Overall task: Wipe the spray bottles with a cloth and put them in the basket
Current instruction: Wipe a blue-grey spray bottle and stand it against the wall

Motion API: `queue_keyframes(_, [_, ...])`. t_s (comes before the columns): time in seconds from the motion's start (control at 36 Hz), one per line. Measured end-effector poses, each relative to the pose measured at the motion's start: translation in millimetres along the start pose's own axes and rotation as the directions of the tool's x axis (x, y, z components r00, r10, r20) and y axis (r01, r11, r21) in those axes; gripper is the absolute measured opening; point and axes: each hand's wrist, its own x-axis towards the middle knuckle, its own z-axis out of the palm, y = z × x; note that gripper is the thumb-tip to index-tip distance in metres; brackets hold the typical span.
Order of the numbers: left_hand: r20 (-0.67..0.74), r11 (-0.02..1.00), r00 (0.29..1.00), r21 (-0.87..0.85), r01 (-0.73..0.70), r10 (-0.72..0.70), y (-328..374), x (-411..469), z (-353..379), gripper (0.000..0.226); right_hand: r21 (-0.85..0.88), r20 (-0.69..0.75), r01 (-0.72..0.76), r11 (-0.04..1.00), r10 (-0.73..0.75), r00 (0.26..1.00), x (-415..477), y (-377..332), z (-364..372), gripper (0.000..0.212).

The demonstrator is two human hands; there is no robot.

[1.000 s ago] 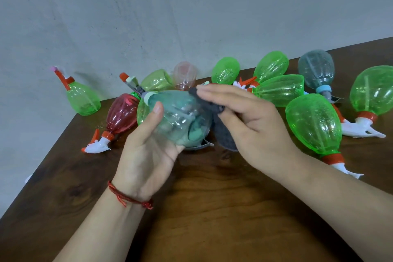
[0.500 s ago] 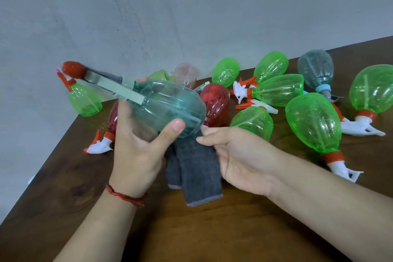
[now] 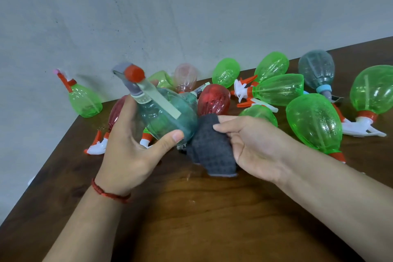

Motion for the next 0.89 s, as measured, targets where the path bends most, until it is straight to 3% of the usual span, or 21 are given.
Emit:
queue_keyframes(0.08, [-0.022, 0.999, 0.999, -0.042, 0.034, -0.035, 3.5, 0.0, 3.4, 0.071, 0.025, -0.024, 0.103, 0.994, -0.102, 0.994, -4.1, 4.4, 8.4, 0.034])
queue_keyframes(0.19, [-0.102, 0.978, 0.991, -0.199, 0.069, -0.091, 1.2, -2.9, 14.3, 0.057, 0.054, -0.026, 0.287, 0.956, -0.286, 0.958, -9.4, 11.3, 18.3, 0.051])
queue_keyframes(0.28, [-0.164, 0.939, 0.975, -0.333, 0.086, -0.148, -2.7, -6.8, 24.3, 0.055, 0.038, 0.007, 0.357, 0.933, -0.357, 0.934, -10.5, 22.3, 25.9, 0.042])
queue_keyframes(0.44, [-0.218, 0.984, 0.971, -0.169, 0.061, -0.098, 1.5, -4.7, 19.0, 0.053, 0.092, 0.117, 0.243, 0.966, -0.252, 0.961, -10.8, 19.6, 21.2, 0.044])
queue_keyframes(0.56, [-0.160, 0.967, 0.981, -0.246, 0.070, -0.112, 1.5, -6.9, 20.4, 0.061, 0.158, 0.200, 0.229, 0.961, -0.258, 0.945, -13.4, 17.5, 20.4, 0.045])
queue_keyframes(0.67, [-0.144, 0.984, 0.985, -0.164, 0.075, -0.099, 5.9, -6.3, 24.9, 0.053, 0.163, 0.270, 0.184, 0.969, -0.224, 0.937, -13.3, 20.8, 19.4, 0.049])
queue_keyframes(0.78, [-0.275, 0.991, 0.953, -0.083, 0.104, -0.123, 7.5, -1.7, 15.9, 0.043, 0.158, 0.240, 0.239, 0.958, -0.272, 0.932, -13.7, 8.2, 14.2, 0.047])
queue_keyframes(0.89, [-0.227, 0.990, 0.964, -0.037, 0.133, -0.138, 9.7, -2.8, 22.7, 0.050, 0.189, 0.144, 0.344, 0.920, -0.372, 0.917, -10.9, -3.8, 9.2, 0.047])
